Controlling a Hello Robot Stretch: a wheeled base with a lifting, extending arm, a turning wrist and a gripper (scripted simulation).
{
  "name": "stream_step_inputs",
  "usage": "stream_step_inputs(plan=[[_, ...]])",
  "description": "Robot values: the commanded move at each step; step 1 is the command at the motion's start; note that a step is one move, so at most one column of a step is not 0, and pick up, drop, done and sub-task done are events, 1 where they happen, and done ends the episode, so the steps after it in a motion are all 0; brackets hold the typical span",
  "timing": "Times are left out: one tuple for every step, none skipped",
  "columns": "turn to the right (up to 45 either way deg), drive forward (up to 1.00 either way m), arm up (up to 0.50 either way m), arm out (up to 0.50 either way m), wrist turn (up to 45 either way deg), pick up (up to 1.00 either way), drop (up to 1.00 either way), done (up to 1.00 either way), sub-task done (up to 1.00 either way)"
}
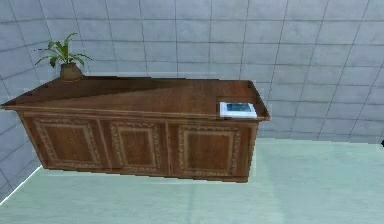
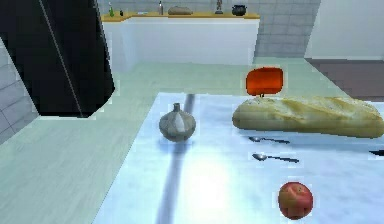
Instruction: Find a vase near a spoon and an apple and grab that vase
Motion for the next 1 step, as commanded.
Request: stream_step_inputs(plan=[[0.0, 0.00, 0.50, 0.00, 0.0, 0.00, 0.00, 0.00, 0.00]])
